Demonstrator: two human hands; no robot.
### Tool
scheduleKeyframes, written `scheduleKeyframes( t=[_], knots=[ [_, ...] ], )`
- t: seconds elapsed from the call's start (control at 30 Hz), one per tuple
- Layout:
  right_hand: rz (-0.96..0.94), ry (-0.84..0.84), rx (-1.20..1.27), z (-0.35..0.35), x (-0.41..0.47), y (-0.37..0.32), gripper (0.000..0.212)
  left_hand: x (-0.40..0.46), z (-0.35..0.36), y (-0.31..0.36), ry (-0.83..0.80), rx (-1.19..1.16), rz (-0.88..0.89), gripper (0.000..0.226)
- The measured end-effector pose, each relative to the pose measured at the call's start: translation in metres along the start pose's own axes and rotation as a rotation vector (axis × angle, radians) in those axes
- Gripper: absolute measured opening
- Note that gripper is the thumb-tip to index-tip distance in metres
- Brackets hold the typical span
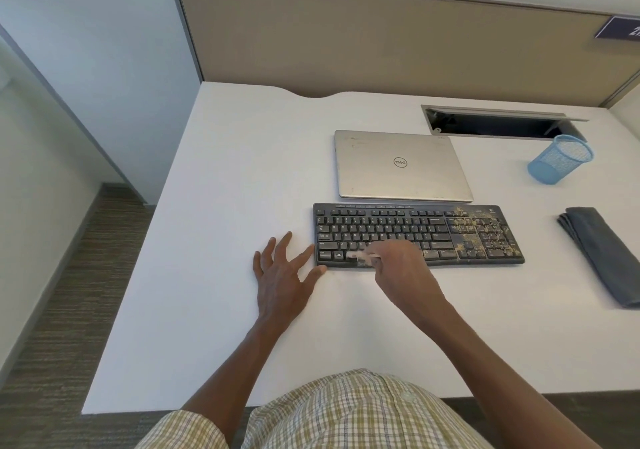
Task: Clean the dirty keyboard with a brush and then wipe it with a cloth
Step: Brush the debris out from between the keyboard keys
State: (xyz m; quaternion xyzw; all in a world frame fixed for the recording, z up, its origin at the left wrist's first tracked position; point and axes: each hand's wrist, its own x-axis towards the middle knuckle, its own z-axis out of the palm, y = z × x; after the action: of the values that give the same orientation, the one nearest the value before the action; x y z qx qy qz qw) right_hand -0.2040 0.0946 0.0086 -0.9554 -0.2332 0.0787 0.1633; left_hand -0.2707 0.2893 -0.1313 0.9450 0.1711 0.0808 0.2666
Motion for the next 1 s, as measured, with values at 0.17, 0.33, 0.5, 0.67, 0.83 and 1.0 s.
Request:
scheduleKeyframes(
  t=[0.17,0.33,0.5,0.67,0.83,1.0],
  knots=[
    [0.023,0.119,0.087,-0.014,0.002,0.003,0.019,0.0,0.001,0.001,-0.005,0.002,-0.004,0.056],
    [0.133,0.267,0.239,-0.017,0.034,-0.002,0.009,0.0,-0.001,0.0,-0.014,-0.006,-0.006,0.052],
    [0.121,0.162,0.174,-0.001,0.04,-0.01,0.013,0.0,-0.002,0.001,-0.016,-0.006,-0.007,0.051],
    [0.111,0.072,0.106,-0.005,0.044,-0.009,0.017,0.0,-0.001,0.0,0.0,0.0,-0.007,0.056],
    [0.103,0.002,0.048,-0.006,0.044,-0.009,0.023,0.0,0.0,0.0,0.002,-0.002,-0.001,0.055],
    [0.137,0.009,0.103,-0.011,0.049,-0.009,0.023,0.0,0.0,0.0,-0.001,0.009,0.002,0.053]
  ],
)
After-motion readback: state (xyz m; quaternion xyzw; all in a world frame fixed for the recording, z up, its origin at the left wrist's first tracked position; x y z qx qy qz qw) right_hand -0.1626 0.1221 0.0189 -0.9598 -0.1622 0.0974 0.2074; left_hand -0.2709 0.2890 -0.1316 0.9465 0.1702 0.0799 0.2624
